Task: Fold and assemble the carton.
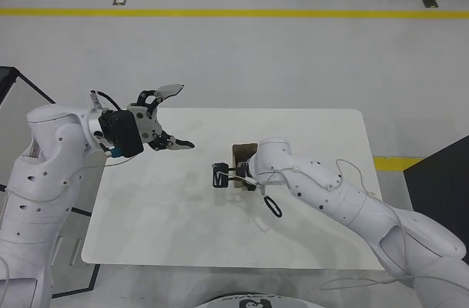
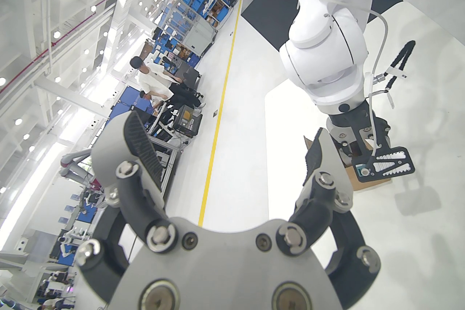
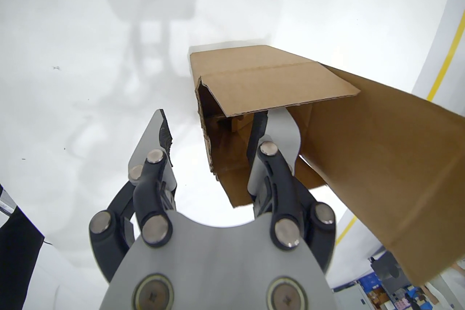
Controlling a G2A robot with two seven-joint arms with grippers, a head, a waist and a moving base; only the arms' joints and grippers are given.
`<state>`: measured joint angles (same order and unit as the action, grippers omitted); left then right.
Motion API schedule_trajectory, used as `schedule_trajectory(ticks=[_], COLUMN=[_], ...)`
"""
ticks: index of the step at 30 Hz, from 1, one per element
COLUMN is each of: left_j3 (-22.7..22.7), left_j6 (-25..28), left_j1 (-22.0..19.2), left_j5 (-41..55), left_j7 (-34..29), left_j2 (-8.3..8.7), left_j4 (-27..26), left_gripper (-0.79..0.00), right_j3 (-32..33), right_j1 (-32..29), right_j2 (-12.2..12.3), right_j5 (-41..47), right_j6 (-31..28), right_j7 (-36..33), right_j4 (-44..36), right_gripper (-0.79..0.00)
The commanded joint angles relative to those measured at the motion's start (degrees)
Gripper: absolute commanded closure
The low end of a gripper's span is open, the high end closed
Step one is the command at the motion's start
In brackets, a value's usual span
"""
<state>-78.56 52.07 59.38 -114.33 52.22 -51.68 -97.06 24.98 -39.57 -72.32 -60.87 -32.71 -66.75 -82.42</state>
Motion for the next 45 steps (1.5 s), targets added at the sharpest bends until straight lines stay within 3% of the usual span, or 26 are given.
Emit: schedule_trajectory(ticks=[1, 6, 7, 9, 14, 20, 24, 45], left_j3=[0.01, 0.01, 0.01, 0.01, 0.01, 0.01, 0.01, 0.01], left_j6=[0.00, 0.00, 0.00, 0.00, 0.00, 0.00, 0.00, 0.00], left_j1=[-0.01, -0.01, -0.01, -0.01, -0.01, -0.01, -0.01, -0.01], left_j5=[0.00, 0.00, 0.00, 0.00, 0.00, 0.00, 0.00, 0.00], left_j7=[0.01, 0.01, 0.01, 0.01, 0.01, 0.01, 0.01, 0.01], left_j2=[0.00, 0.00, 0.00, 0.00, 0.00, 0.00, 0.00, 0.00], left_j4=[0.01, 0.01, 0.01, 0.01, 0.01, 0.01, 0.01, 0.01], left_gripper=[-0.785, -0.785, -0.785, -0.785, -0.785, -0.785, -0.785, -0.785], right_j3=[1.20, 4.30, 4.52, 4.82, 5.31, 5.39, 5.57, -0.53], right_j1=[-0.42, -1.45, -1.49, -1.32, -0.30, -0.22, -0.48, 5.04], right_j2=[0.52, 2.02, 2.36, 3.04, 4.46, 4.54, 4.37, -1.55], right_j5=[0.69, 3.21, 3.56, 4.44, 5.87, 5.76, 3.51, 7.04], right_j6=[0.15, 0.17, 0.48, 1.19, 3.01, 3.11, 3.43, 1.49], right_j7=[-1.59, -5.00, -5.31, -6.02, -7.85, -7.94, -4.31, -0.11], right_j4=[-2.03, -6.97, -7.72, -8.84, -11.41, -11.66, -9.35, 5.41], right_gripper=[-0.462, -0.329, -0.268, 0.000, 0.000, 0.000, 0.000, 0.000])
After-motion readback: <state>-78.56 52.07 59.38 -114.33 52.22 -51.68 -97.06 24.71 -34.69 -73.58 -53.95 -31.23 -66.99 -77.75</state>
